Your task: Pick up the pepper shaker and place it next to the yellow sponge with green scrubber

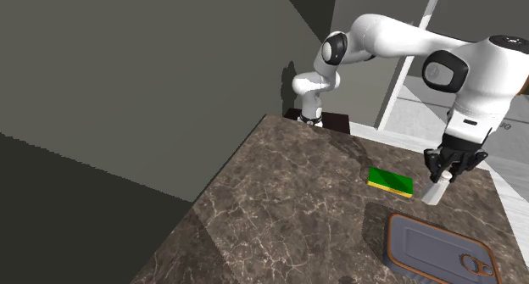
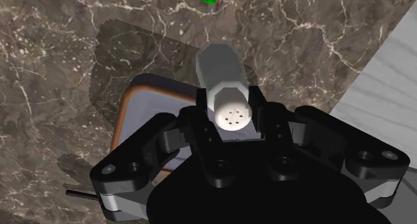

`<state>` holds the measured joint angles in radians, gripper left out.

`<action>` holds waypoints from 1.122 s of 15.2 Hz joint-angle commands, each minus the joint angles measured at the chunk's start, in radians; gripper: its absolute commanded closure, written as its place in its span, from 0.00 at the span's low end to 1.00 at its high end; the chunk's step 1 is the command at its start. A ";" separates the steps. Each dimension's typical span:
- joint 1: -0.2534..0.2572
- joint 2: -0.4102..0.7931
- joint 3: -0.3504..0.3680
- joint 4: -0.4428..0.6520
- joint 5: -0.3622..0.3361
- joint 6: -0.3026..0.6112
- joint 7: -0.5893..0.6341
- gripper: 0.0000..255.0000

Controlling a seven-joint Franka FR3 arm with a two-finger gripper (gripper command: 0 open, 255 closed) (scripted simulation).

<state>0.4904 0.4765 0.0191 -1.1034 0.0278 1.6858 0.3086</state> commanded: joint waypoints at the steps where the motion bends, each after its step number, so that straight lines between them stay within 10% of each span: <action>1: 0.001 -0.007 0.000 -0.037 0.000 0.031 0.001 1.00; 17: 0.001 -0.030 0.000 -0.218 0.001 0.189 -0.004 1.00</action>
<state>0.4914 0.4465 0.0194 -1.3211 0.0291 1.8740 0.3048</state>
